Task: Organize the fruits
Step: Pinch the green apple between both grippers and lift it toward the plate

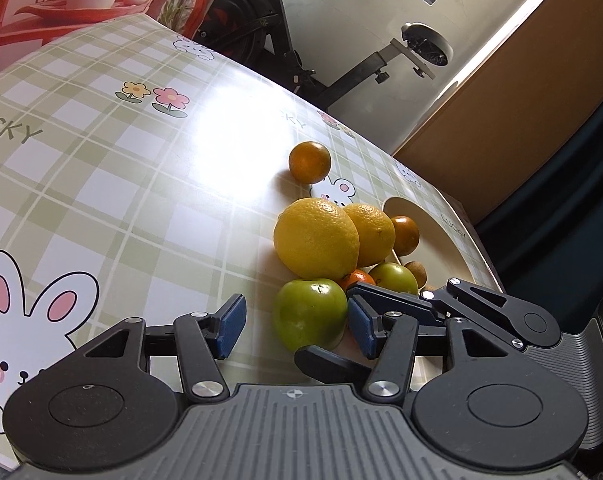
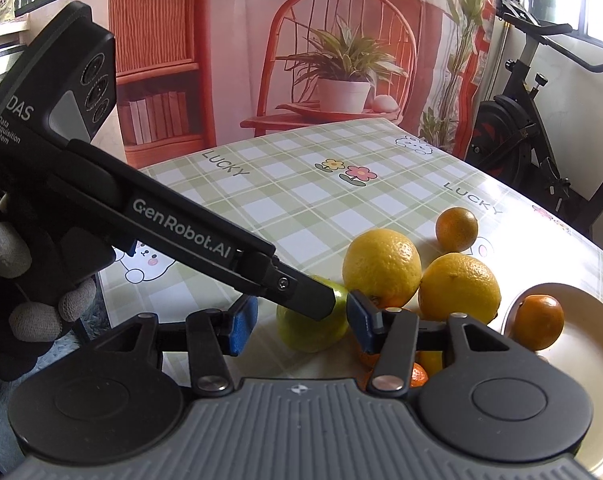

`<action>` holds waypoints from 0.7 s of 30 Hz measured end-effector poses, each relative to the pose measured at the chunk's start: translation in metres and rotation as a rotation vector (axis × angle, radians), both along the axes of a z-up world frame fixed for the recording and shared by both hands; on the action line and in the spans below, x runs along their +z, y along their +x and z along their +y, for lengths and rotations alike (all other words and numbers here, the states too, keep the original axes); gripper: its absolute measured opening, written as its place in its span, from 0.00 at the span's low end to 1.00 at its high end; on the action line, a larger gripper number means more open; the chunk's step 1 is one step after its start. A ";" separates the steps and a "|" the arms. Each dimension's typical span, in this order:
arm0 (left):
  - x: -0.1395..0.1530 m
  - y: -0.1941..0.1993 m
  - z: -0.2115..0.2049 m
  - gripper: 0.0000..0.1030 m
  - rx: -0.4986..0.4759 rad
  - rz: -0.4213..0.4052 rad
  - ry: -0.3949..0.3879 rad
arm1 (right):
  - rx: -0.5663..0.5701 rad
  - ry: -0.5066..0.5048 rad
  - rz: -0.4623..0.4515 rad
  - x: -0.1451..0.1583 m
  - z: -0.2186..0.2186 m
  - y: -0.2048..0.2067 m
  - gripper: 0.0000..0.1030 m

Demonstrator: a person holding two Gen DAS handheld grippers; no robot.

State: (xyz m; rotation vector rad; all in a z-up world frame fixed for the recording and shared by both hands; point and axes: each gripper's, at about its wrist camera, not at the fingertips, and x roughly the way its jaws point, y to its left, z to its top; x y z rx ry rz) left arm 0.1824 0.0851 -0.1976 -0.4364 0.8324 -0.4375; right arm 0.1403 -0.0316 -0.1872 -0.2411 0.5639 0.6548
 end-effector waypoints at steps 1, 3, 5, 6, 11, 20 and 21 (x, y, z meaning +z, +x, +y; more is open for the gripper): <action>-0.001 0.000 0.000 0.56 0.001 -0.003 -0.003 | 0.000 -0.002 -0.001 0.000 0.000 0.000 0.52; -0.001 0.000 0.001 0.55 0.009 -0.010 -0.007 | 0.000 -0.006 -0.003 0.000 0.001 0.000 0.52; -0.001 0.000 0.003 0.55 0.020 -0.015 -0.012 | -0.001 -0.012 -0.001 -0.001 0.002 0.001 0.52; -0.001 0.000 0.004 0.55 0.024 -0.015 -0.016 | -0.002 -0.014 0.004 -0.002 0.002 0.003 0.52; -0.003 0.000 0.011 0.55 0.035 -0.021 -0.037 | -0.014 -0.017 0.037 -0.008 0.001 0.011 0.49; -0.006 -0.001 0.018 0.55 0.053 -0.021 -0.070 | -0.016 -0.064 0.019 -0.014 0.010 0.018 0.48; -0.006 -0.001 0.019 0.55 0.054 -0.020 -0.071 | -0.018 -0.068 0.016 -0.015 0.011 0.017 0.48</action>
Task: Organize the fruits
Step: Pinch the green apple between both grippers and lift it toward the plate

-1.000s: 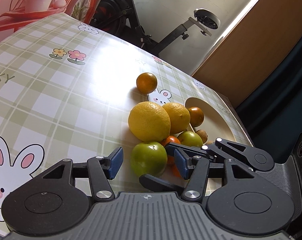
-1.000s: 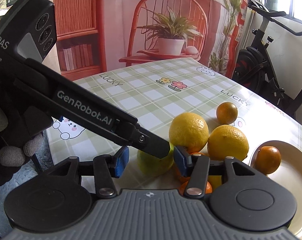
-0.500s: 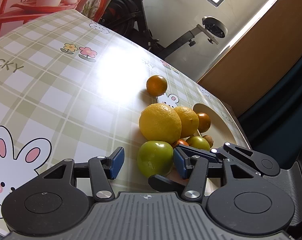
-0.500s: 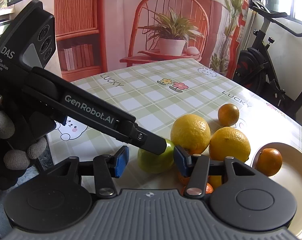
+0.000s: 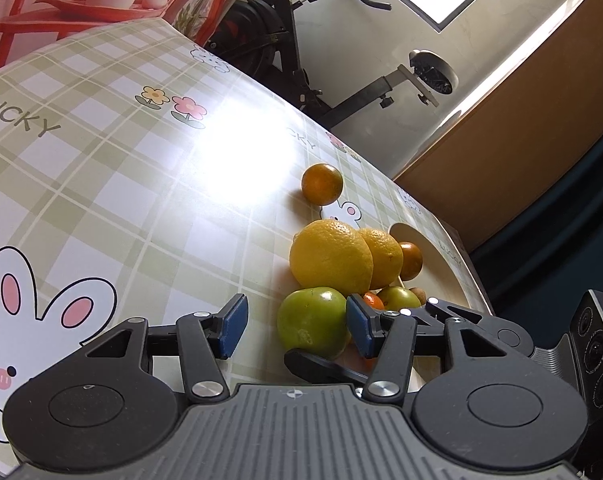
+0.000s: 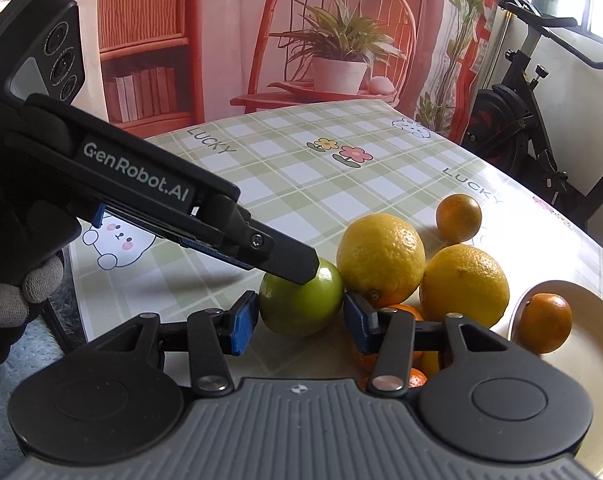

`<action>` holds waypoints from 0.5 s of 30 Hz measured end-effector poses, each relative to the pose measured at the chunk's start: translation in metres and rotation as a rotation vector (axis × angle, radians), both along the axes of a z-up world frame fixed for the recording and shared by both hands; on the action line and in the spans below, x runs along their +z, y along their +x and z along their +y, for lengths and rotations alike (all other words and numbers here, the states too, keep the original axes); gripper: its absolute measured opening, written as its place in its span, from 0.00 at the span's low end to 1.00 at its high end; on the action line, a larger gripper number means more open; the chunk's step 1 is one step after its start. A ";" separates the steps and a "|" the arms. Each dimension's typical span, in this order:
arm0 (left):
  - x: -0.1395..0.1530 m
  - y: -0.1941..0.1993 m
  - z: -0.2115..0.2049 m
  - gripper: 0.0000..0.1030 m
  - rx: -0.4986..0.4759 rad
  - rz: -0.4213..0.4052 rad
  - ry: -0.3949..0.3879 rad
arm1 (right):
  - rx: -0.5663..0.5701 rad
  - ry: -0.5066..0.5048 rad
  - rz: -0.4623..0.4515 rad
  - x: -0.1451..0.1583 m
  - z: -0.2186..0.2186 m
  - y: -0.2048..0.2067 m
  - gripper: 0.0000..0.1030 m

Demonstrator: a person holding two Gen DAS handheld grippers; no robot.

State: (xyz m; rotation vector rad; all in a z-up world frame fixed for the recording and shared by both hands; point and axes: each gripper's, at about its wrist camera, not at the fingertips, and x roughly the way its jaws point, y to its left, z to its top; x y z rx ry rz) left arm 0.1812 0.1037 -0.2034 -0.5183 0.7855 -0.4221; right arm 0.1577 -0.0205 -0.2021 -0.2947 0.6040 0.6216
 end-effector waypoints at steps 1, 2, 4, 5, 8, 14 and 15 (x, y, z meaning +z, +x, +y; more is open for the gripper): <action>0.000 0.000 0.000 0.55 0.000 0.001 -0.002 | -0.001 -0.006 -0.004 0.000 0.001 -0.001 0.48; 0.000 0.000 0.001 0.55 0.001 0.002 -0.003 | -0.003 -0.008 -0.007 -0.001 0.001 -0.001 0.48; 0.000 -0.001 0.001 0.55 0.000 0.006 -0.005 | -0.005 -0.006 -0.007 -0.001 0.001 -0.001 0.48; 0.000 0.000 0.001 0.55 -0.003 0.008 -0.006 | -0.007 -0.003 -0.006 -0.001 0.000 -0.001 0.48; 0.001 -0.001 -0.003 0.53 -0.023 0.011 -0.001 | -0.013 0.007 -0.001 -0.001 -0.003 -0.003 0.48; 0.003 -0.003 -0.016 0.43 -0.083 0.019 0.012 | -0.029 0.043 0.016 -0.001 -0.010 -0.009 0.48; 0.003 -0.004 -0.018 0.43 -0.085 0.021 0.019 | -0.031 0.042 0.015 -0.001 -0.010 -0.009 0.48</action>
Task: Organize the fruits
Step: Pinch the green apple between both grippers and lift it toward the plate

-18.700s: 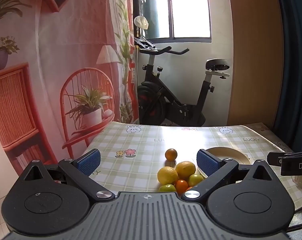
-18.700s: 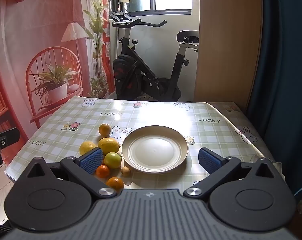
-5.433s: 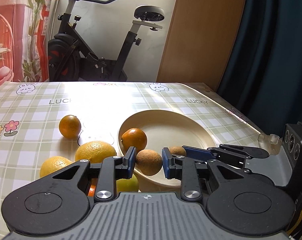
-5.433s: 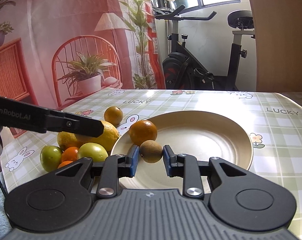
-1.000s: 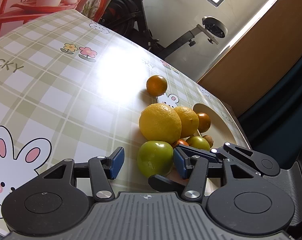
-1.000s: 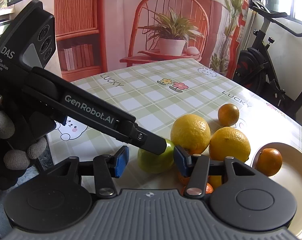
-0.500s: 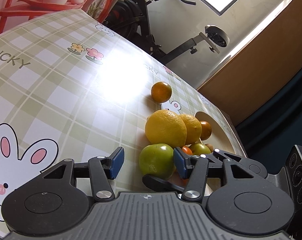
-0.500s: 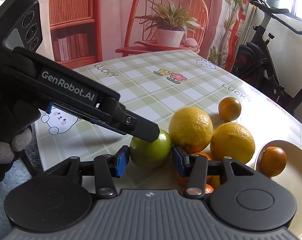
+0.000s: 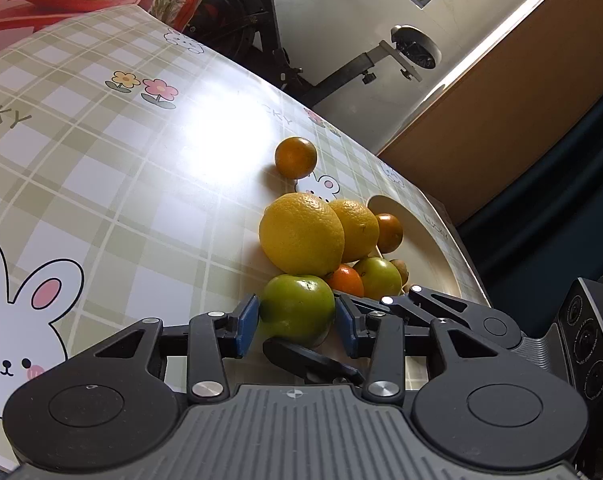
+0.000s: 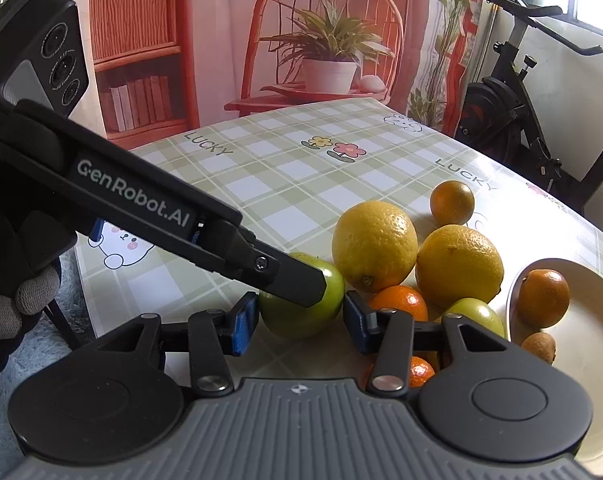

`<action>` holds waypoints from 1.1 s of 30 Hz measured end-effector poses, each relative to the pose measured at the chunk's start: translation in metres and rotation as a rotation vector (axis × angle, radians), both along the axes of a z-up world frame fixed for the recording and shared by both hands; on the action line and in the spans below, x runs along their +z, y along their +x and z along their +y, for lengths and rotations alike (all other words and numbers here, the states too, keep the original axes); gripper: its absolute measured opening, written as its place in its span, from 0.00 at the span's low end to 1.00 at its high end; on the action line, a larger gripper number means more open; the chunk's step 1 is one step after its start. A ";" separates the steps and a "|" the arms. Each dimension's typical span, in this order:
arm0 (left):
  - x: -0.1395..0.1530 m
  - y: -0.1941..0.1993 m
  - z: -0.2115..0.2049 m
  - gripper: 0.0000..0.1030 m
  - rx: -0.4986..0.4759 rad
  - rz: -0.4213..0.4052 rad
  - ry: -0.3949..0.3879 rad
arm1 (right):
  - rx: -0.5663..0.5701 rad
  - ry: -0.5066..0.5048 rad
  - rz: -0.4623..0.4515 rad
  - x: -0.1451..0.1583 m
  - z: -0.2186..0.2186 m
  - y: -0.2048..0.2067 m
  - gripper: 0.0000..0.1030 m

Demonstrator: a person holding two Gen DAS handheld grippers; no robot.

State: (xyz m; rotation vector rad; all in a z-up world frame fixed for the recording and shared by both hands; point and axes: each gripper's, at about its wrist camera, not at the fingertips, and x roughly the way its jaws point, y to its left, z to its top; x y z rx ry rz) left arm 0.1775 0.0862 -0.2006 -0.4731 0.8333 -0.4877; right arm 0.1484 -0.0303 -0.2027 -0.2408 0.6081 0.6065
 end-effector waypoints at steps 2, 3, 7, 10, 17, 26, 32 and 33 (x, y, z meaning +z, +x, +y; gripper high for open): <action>0.001 -0.001 -0.002 0.43 -0.002 0.004 0.004 | -0.005 0.008 0.001 0.000 -0.002 -0.003 0.48; 0.001 -0.002 -0.003 0.43 -0.003 0.007 0.003 | -0.007 0.015 0.004 0.000 -0.004 -0.004 0.48; 0.008 -0.007 -0.008 0.43 -0.001 -0.004 0.026 | -0.018 0.046 0.001 0.003 -0.010 -0.009 0.48; 0.018 -0.007 -0.017 0.43 -0.011 -0.031 0.059 | -0.041 0.094 -0.003 0.009 -0.020 -0.012 0.48; 0.047 -0.007 -0.045 0.43 -0.075 -0.105 0.142 | -0.116 0.185 -0.048 0.023 -0.049 -0.020 0.48; 0.067 0.003 -0.107 0.43 -0.200 -0.163 0.236 | -0.256 0.287 -0.081 0.028 -0.108 -0.033 0.48; 0.065 0.013 -0.157 0.43 -0.309 -0.176 0.290 | -0.373 0.331 -0.077 0.023 -0.153 -0.037 0.48; 0.064 0.014 -0.165 0.43 -0.326 -0.178 0.299 | -0.389 0.336 -0.075 0.022 -0.158 -0.038 0.48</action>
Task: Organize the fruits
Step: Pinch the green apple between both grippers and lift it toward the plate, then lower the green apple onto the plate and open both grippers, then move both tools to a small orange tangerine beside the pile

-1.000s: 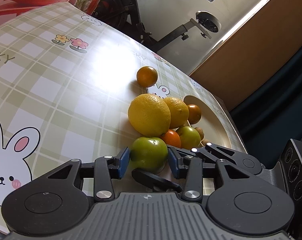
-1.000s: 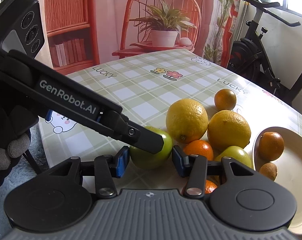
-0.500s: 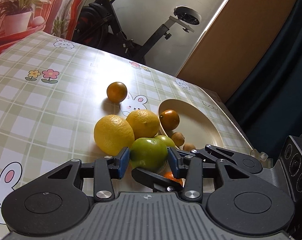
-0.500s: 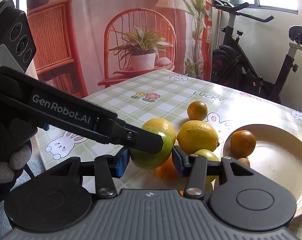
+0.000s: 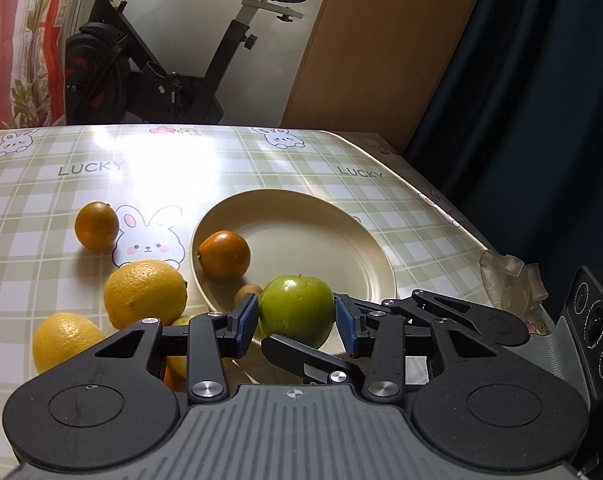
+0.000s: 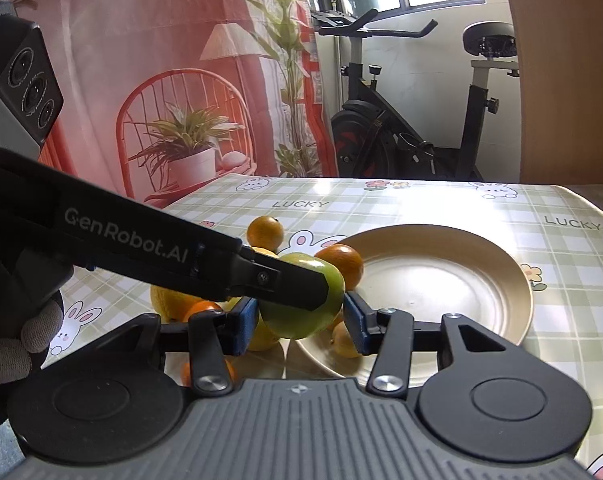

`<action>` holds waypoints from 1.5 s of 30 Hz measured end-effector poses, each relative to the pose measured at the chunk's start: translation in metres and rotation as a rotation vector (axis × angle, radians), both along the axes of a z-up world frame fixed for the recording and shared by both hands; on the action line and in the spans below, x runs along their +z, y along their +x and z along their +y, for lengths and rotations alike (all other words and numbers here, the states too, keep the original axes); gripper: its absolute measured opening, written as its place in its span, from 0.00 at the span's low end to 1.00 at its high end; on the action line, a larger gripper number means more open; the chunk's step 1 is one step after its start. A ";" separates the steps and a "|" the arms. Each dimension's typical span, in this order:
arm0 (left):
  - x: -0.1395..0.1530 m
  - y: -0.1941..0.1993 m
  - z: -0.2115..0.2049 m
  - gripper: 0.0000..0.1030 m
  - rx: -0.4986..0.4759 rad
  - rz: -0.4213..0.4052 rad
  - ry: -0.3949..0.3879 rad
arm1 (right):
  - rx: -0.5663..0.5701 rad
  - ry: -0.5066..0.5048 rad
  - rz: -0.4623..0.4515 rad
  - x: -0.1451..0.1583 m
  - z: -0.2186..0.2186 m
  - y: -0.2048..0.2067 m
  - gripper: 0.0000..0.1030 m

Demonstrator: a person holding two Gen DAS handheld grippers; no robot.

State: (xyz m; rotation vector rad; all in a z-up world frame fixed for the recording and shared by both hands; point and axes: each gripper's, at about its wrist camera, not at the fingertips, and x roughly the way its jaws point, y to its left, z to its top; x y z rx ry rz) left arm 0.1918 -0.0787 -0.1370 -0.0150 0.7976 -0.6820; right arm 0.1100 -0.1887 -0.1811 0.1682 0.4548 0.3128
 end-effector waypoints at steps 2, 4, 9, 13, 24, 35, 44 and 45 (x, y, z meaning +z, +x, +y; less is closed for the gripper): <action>-0.003 0.002 -0.013 0.44 -0.030 0.002 0.015 | -0.036 0.010 0.007 -0.003 -0.012 -0.001 0.48; -0.009 0.006 -0.024 0.44 -0.048 0.008 0.026 | -0.060 0.016 0.019 -0.007 -0.020 -0.002 0.48; -0.022 0.015 -0.047 0.44 -0.069 0.035 0.054 | -0.096 -0.016 0.032 -0.016 -0.028 -0.002 0.48; -0.030 0.017 -0.058 0.44 -0.076 0.048 0.083 | -0.106 -0.060 0.009 -0.016 -0.024 0.001 0.47; -0.034 0.020 -0.049 0.44 -0.016 0.061 0.029 | -0.085 -0.062 0.018 -0.022 -0.022 0.005 0.49; -0.002 -0.010 0.007 0.44 0.183 -0.094 -0.047 | -0.090 -0.044 -0.003 -0.021 -0.026 0.003 0.60; 0.002 -0.028 0.057 0.43 0.280 -0.130 -0.025 | -0.092 -0.023 -0.020 -0.020 -0.027 0.000 0.61; 0.000 -0.028 0.061 0.43 0.288 -0.120 -0.028 | -0.091 -0.024 -0.023 -0.020 -0.027 -0.001 0.61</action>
